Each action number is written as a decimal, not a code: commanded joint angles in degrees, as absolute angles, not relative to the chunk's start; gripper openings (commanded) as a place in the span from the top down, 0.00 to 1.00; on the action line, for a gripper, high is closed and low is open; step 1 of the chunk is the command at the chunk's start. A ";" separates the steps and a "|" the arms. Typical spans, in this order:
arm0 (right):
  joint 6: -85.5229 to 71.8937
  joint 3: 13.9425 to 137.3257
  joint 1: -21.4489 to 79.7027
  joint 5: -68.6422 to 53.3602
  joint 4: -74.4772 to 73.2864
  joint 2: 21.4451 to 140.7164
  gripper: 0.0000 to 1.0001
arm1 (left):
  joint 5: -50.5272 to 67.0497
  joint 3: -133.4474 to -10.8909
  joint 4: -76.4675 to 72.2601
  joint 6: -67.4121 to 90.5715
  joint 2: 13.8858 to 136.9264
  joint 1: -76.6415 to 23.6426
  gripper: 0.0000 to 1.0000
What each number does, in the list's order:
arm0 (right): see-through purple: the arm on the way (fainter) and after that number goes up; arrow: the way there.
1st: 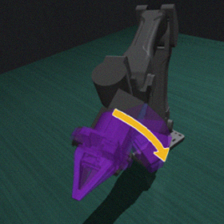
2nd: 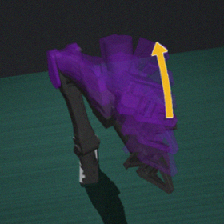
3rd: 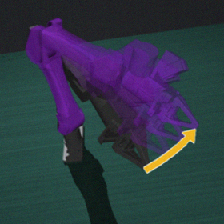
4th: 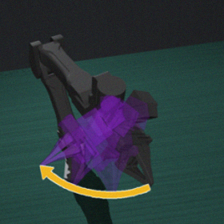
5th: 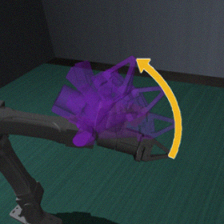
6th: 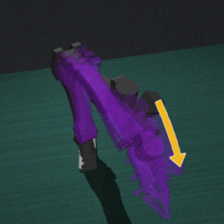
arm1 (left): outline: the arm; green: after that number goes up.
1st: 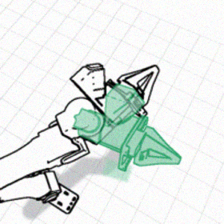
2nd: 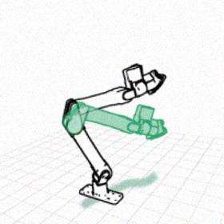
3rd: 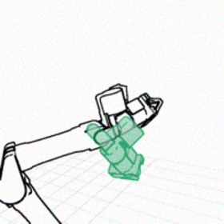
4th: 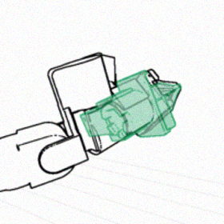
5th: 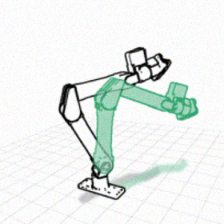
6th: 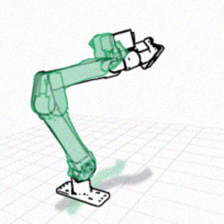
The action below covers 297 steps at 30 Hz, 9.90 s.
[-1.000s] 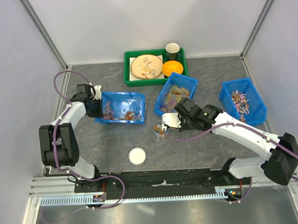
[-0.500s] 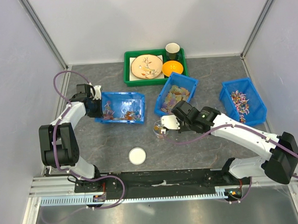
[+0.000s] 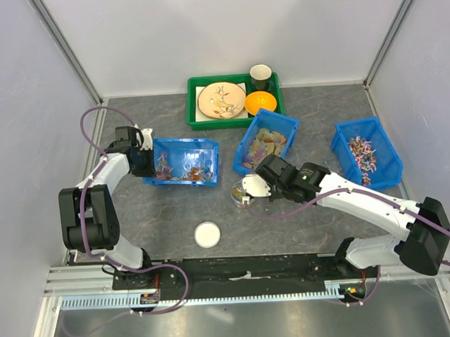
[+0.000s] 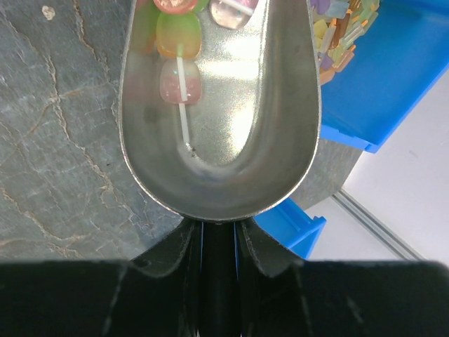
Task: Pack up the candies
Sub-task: Place the fake candies in the packing bottle, then scoop the fake candies from the storage box, then place the fake candies in the packing bottle.
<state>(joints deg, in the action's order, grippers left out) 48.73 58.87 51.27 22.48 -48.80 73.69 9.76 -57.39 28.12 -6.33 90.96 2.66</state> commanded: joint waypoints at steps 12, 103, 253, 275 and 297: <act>50.98 58.36 52.56 28.74 -46.41 73.04 1.00 | 9.84 -57.57 24.96 -7.03 92.11 3.60 0.99; 48.25 78.58 54.93 25.67 -28.39 82.63 1.00 | 15.82 -60.99 31.27 -7.73 92.37 4.57 0.98; 34.10 95.80 52.74 7.65 -28.39 112.34 1.00 | 20.04 -47.46 12.56 -8.61 83.93 4.66 0.99; 38.41 75.96 46.32 0.70 -31.55 90.54 1.00 | 22.41 -47.03 18.46 -11.25 76.55 4.57 0.99; 41.40 57.22 44.21 5.26 -37.61 66.98 1.00 | 15.47 -45.26 15.12 -10.37 81.47 4.66 0.99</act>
